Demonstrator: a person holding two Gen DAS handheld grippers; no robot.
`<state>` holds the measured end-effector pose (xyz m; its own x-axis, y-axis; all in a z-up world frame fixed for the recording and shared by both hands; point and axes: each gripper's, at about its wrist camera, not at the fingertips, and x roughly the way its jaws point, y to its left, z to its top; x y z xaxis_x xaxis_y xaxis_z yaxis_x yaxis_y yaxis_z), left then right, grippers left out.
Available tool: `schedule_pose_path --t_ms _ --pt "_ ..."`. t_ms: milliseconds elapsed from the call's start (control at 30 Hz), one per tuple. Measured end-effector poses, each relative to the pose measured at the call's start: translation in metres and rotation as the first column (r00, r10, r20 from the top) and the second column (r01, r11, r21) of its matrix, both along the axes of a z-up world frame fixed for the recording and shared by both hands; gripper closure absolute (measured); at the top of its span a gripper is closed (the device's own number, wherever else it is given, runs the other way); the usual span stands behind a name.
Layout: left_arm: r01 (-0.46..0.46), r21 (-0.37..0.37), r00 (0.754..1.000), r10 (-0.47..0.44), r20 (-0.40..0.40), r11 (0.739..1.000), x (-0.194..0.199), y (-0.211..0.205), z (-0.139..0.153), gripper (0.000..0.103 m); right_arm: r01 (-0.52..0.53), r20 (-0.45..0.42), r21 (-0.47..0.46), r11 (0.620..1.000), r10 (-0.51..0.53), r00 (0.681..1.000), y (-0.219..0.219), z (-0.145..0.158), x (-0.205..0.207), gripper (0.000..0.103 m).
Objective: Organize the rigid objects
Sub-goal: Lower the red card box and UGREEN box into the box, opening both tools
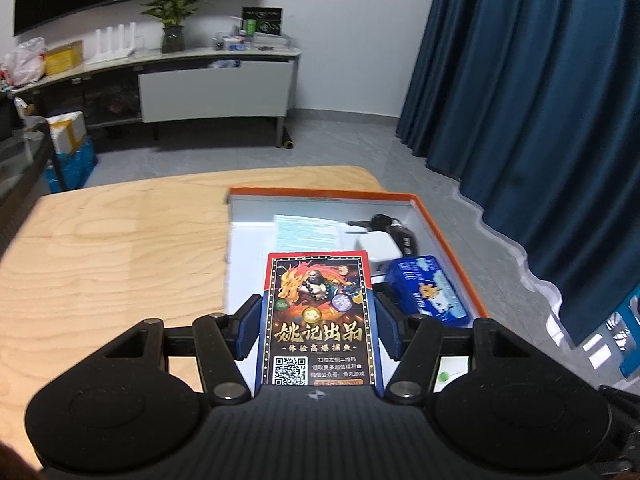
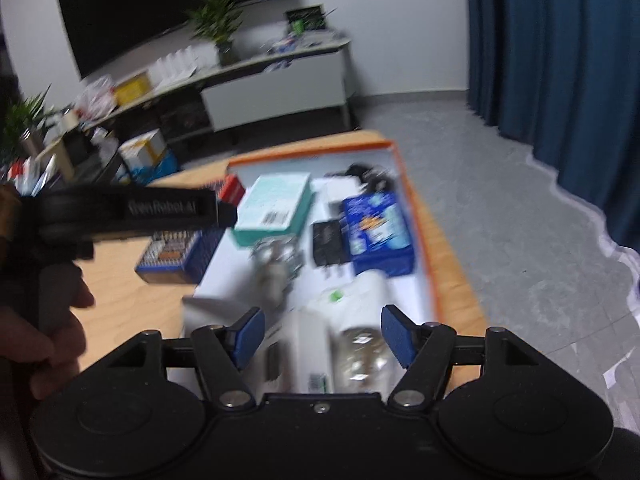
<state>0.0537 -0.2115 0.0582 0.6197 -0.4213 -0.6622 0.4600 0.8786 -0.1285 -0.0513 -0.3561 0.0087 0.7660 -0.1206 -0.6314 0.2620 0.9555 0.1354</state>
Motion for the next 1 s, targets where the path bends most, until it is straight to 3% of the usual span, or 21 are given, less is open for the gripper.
schedule_pose_path --t_ms 200,300,667,833,1000 --pt "0.062 -0.016 0.997 -0.062 -0.040 0.998 0.007 -0.025 -0.012 0.042 0.049 0.008 -0.005 0.999 -0.049 0.999 -0.014 0.004 -0.007 0.025" --pt "0.069 -0.009 0.998 -0.069 -0.013 0.998 0.005 -0.027 -0.007 0.027 0.051 0.014 -0.014 0.999 -0.051 0.999 -0.015 0.006 -0.010 0.025" --pt "-0.029 0.052 0.999 0.029 0.018 0.998 -0.041 0.015 0.032 0.000 0.036 0.055 -0.040 0.999 -0.033 0.998 -0.012 0.025 -0.035 0.023" --pt "-0.097 0.073 0.995 0.095 0.029 0.993 -0.076 0.033 0.043 0.000 0.033 0.069 -0.056 0.998 -0.029 0.997 -0.009 0.029 -0.055 0.022" --pt "-0.129 0.119 0.991 0.131 -0.005 0.984 -0.099 0.043 0.024 0.000 0.046 0.060 -0.057 0.997 -0.043 0.997 -0.006 0.021 -0.070 0.021"
